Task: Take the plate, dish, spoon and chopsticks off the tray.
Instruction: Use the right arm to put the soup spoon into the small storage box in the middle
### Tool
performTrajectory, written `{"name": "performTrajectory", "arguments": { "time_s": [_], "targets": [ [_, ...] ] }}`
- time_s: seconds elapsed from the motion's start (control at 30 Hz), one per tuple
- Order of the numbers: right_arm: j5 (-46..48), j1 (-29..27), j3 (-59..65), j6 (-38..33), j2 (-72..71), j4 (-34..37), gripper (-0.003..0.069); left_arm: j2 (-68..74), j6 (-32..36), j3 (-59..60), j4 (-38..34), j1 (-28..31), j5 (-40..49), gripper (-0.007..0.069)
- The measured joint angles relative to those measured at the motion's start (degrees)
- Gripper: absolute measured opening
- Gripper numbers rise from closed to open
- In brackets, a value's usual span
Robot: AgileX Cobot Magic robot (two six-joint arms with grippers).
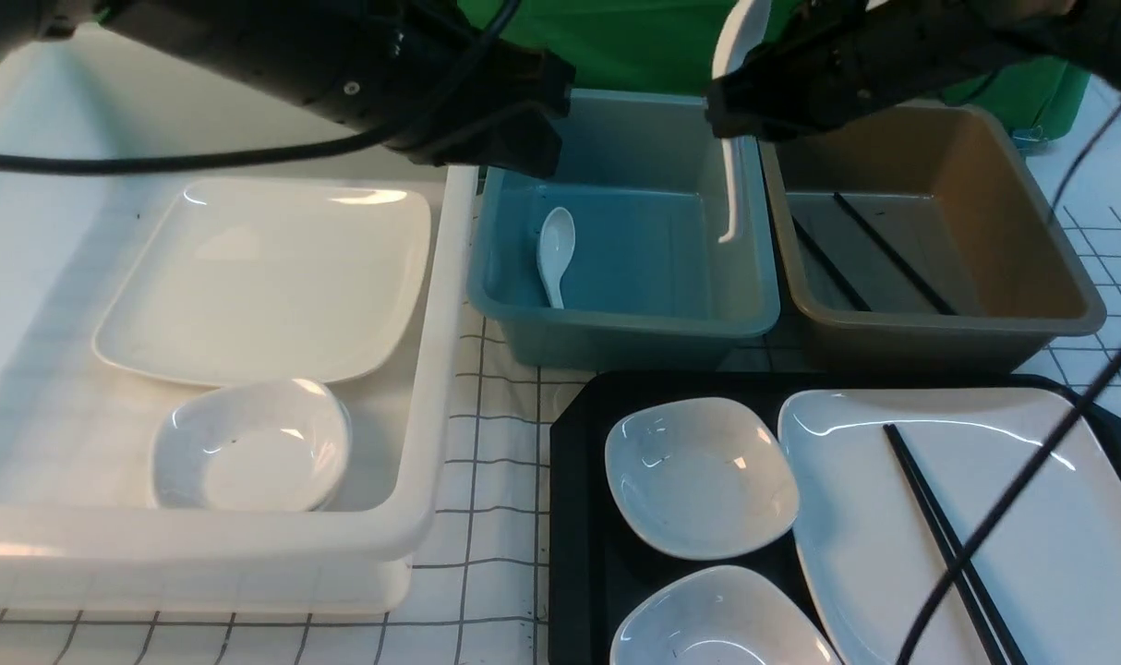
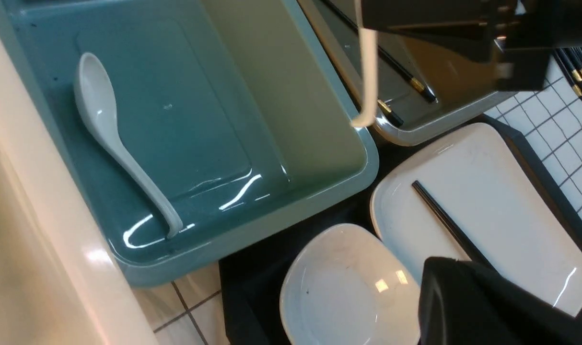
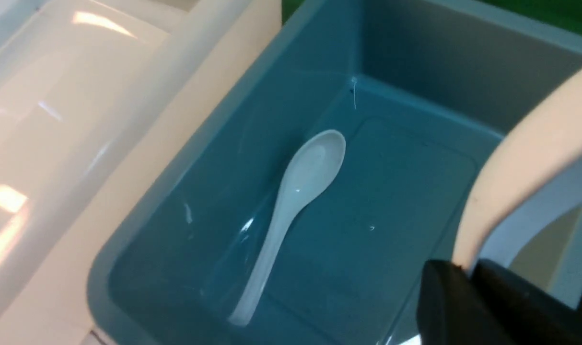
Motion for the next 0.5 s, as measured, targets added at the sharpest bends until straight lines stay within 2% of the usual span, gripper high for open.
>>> {"name": "performTrajectory", "arguments": {
  "time_s": [0.1,0.17,0.23,0.3,0.33,0.4,0.5],
  "targets": [
    [-0.3,0.0,-0.7,2.0,2.5,0.0,0.0111,0.0,-0.9,0.0,0.0,-0.2,0.1,-0.0003],
    [-0.4,0.0,-0.7,4.2,4.4,0.0,0.0218,0.0,-1.2,0.0,0.2,-1.2,0.1,-0.0003],
    [0.1,0.0,-0.7,4.5,4.6,0.0,0.0264,0.0,-1.2,0.0,0.4,-2.0,0.2,-0.0003],
    [3.4,0.0,-1.3,4.6,4.1,-0.1,0.0379,0.0,-1.2,0.0,1.1,-4.0,0.4,-0.0003],
    [6.1,0.0,-1.7,4.4,3.5,-0.6,0.0398,0.0,-1.2,0.0,1.3,-4.8,0.8,-0.0003],
    [10.4,-0.1,-2.2,4.4,2.3,-1.8,0.0401,0.0,-1.2,0.0,1.6,-5.6,1.6,-0.0003],
    [24.7,-0.8,-3.1,4.7,-2.7,-8.7,0.0318,0.0,-1.5,0.0,4.8,-8.9,4.7,-0.0003]
  ]
}}
